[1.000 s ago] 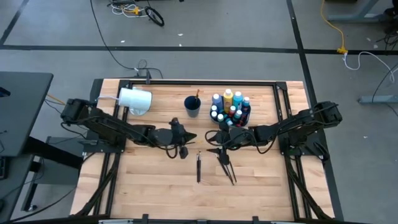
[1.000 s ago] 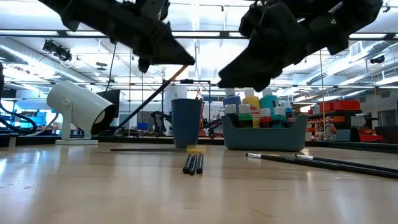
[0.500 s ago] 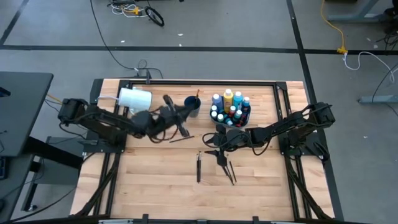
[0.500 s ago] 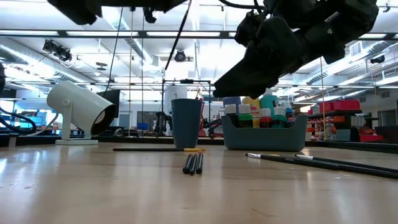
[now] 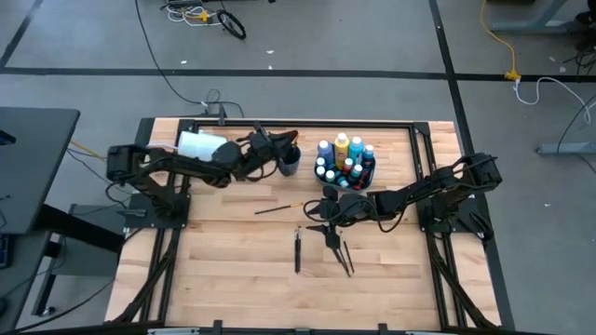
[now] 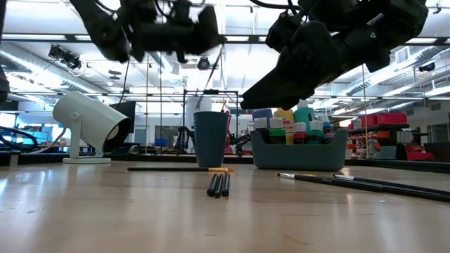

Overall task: Pick & Place Paint Supplies
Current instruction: Put the gold paint brush into the blue cup

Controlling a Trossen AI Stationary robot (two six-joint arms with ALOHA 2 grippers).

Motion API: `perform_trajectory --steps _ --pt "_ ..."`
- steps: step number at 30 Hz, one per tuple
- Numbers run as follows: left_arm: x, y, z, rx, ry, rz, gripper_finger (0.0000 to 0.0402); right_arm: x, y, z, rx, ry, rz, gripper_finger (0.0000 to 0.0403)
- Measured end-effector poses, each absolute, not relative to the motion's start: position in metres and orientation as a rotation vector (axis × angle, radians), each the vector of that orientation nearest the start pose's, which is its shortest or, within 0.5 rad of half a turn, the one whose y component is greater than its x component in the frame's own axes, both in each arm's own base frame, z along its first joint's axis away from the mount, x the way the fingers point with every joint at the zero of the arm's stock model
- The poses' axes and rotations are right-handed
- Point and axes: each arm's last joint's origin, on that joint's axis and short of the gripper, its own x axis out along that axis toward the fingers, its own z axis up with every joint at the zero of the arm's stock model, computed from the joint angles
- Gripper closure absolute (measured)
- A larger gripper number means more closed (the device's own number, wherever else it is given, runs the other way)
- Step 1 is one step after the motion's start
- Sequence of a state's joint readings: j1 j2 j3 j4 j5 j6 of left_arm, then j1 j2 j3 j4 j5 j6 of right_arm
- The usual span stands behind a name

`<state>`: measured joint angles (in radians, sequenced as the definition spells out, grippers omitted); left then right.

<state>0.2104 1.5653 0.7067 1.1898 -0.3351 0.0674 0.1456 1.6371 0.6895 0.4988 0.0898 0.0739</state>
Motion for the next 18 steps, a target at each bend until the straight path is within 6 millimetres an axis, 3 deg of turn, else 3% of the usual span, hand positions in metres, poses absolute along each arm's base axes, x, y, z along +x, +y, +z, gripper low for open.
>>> perform_trajectory --steps 7,18 --pt "0.318 0.093 0.213 0.034 -0.218 0.608 0.04 0.313 0.043 0.161 0.003 0.447 0.041 0.0188" --pt "0.322 0.097 0.183 0.001 -0.032 0.639 0.0367 0.313 0.043 0.161 0.014 0.448 0.039 0.0188"
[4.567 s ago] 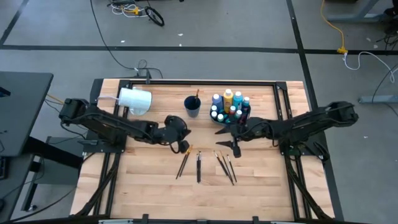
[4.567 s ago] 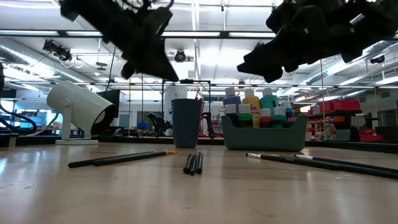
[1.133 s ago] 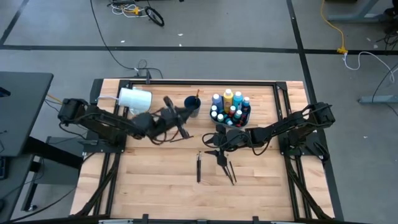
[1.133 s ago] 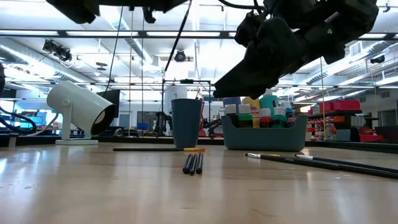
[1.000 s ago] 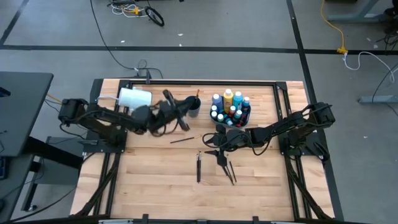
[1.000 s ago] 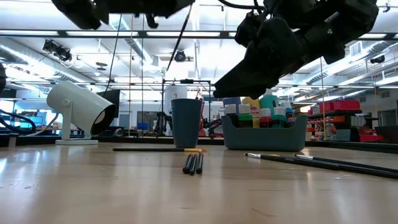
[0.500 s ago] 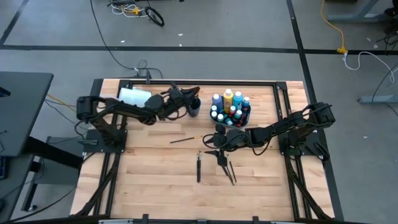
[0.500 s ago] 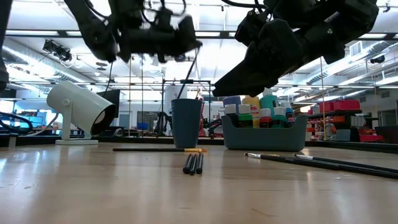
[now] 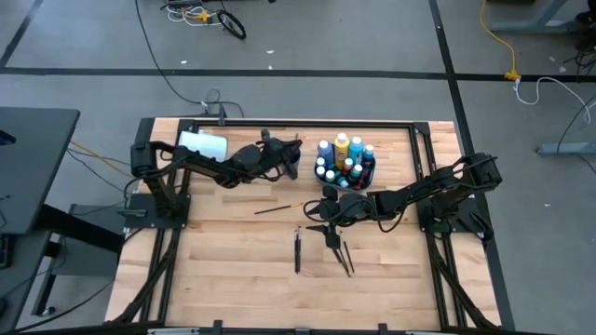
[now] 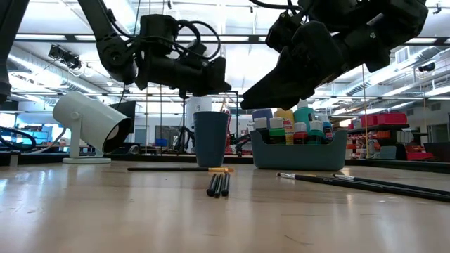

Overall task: Pick & Place Paint Supplies
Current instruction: Put the gold paint brush into the blue cup, then put the silver paint brush into the blue cup

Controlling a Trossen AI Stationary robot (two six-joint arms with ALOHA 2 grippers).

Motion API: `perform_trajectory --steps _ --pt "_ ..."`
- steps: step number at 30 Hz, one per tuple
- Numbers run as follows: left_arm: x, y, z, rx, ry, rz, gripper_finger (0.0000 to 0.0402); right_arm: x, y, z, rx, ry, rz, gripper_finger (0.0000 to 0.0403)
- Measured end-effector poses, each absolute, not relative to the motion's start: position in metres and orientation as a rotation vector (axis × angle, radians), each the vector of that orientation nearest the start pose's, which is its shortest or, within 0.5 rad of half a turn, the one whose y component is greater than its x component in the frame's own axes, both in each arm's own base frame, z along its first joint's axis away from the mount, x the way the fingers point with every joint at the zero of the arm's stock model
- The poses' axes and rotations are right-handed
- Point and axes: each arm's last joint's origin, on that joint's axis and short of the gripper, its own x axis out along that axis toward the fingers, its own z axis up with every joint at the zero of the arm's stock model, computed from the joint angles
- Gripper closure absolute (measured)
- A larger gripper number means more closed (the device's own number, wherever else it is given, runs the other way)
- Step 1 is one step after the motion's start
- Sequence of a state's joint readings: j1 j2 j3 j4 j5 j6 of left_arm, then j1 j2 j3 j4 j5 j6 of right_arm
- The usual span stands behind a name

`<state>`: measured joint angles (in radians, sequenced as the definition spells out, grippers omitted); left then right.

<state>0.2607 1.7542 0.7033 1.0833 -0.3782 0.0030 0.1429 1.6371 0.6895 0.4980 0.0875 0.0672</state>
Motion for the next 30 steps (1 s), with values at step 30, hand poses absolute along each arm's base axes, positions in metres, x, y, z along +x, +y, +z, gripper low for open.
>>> perform_trajectory --steps 30 --pt "0.324 0.038 0.212 0.125 -0.046 0.546 0.0327 0.258 0.075 0.17 0.293 1.207 -0.083 0.0207"
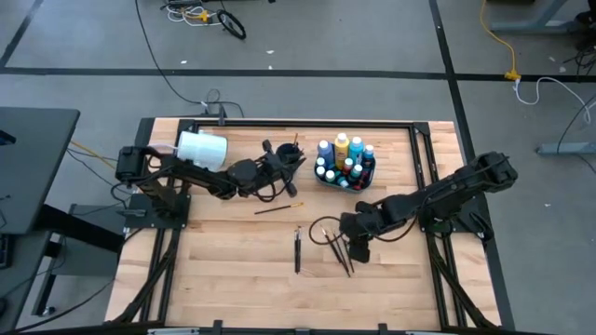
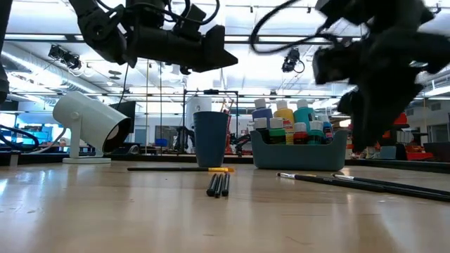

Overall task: Pick & Place Paint Supplies
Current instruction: Put the silver paint brush into the blue cup

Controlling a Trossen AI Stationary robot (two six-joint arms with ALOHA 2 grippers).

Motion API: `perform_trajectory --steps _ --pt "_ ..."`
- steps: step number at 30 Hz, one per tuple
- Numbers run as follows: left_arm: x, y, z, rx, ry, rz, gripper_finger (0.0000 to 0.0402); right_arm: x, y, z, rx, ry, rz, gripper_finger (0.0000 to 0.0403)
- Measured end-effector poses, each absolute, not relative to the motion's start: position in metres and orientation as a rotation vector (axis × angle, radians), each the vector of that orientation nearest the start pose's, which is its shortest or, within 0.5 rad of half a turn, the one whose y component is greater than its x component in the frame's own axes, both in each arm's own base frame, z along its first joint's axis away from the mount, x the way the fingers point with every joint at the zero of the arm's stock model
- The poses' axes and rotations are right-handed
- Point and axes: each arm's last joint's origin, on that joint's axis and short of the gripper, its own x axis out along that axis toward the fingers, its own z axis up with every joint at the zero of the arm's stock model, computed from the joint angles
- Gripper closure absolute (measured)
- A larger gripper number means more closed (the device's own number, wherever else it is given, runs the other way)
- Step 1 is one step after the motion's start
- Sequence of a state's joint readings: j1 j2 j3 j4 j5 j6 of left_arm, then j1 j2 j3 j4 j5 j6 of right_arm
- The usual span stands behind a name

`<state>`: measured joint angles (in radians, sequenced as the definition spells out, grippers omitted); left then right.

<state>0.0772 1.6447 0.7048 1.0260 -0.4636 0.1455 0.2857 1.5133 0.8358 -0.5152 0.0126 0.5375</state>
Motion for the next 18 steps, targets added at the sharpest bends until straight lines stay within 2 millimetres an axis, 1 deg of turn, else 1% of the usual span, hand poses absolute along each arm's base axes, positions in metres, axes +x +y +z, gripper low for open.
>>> perform_trajectory --steps 4,8,11,18 --pt "0.325 0.031 0.212 0.111 -0.046 0.522 0.0327 0.267 0.069 0.162 0.371 1.177 -0.094 0.0207" --pt "0.325 0.026 0.212 0.123 -0.044 0.507 0.0327 0.27 0.062 0.159 0.403 1.184 -0.114 0.0207" --pt "0.325 0.026 0.212 0.122 -0.045 0.506 0.0327 0.27 0.056 0.158 0.409 1.193 -0.136 0.0207" --pt "0.325 0.026 0.212 0.122 -0.045 0.506 0.0327 0.278 0.047 0.155 0.446 1.156 -0.157 0.0207"
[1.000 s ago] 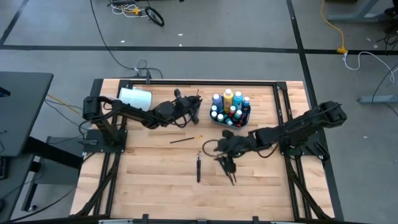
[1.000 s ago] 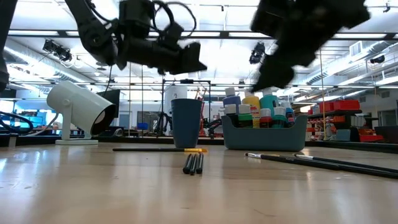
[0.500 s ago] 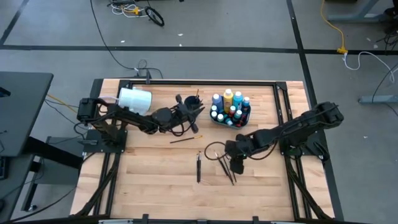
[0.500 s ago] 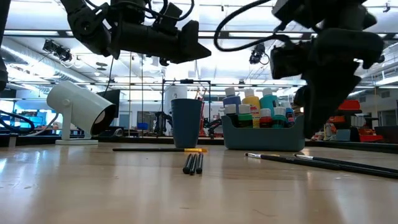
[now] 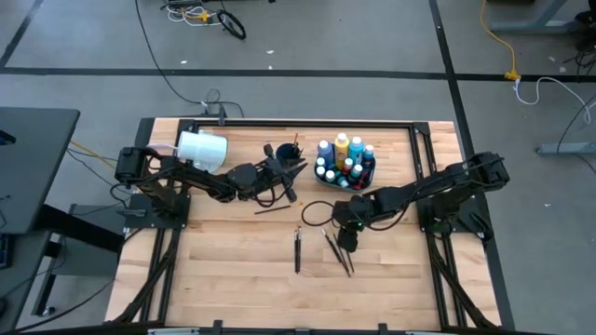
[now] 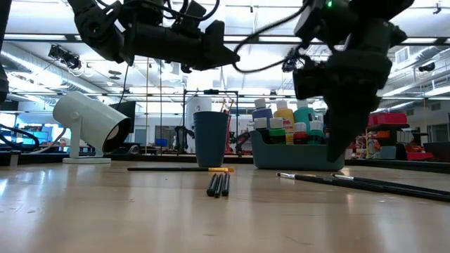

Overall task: Pick & Place Paint Supplies
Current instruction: Put the silver paint brush into the blue cup

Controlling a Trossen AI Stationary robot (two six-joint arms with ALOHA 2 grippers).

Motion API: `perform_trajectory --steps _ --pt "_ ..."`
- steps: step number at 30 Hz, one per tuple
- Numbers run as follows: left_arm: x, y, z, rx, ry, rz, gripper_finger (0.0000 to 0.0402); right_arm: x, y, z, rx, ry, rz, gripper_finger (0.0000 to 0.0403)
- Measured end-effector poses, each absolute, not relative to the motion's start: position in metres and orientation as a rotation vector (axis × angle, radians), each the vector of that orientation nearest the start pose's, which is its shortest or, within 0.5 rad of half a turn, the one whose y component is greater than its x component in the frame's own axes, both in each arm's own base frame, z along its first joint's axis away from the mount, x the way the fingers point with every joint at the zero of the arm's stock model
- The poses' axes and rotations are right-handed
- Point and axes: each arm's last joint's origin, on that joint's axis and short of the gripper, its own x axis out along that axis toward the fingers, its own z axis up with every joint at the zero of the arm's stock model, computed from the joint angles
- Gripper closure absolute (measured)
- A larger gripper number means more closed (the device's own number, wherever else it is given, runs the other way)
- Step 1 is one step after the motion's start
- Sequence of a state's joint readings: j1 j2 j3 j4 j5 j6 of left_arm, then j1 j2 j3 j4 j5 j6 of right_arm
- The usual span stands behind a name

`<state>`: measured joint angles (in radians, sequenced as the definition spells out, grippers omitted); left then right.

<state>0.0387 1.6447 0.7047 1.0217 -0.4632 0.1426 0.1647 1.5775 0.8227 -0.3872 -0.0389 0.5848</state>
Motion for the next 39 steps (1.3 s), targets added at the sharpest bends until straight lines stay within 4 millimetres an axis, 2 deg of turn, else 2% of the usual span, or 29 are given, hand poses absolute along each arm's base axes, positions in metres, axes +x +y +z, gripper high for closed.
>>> perform_trajectory --steps 8,17,30,36,39 --pt "0.325 0.025 0.211 0.124 -0.039 0.494 0.0326 0.279 0.047 0.137 0.443 1.237 -0.179 0.0207" --pt "0.325 0.025 0.211 0.124 -0.038 0.494 0.0326 0.281 0.046 0.132 0.402 1.243 -0.195 0.0215" --pt "0.325 0.025 0.211 0.125 -0.038 0.494 0.0326 0.281 0.045 0.131 0.396 1.238 -0.206 0.0353" --pt "0.325 0.025 0.211 0.125 -0.038 0.494 0.0326 0.282 0.045 0.131 0.39 1.236 -0.197 0.0394" --pt "0.325 0.025 0.211 0.125 -0.038 0.494 0.0326 0.281 0.045 0.133 0.345 1.237 -0.147 0.0398"
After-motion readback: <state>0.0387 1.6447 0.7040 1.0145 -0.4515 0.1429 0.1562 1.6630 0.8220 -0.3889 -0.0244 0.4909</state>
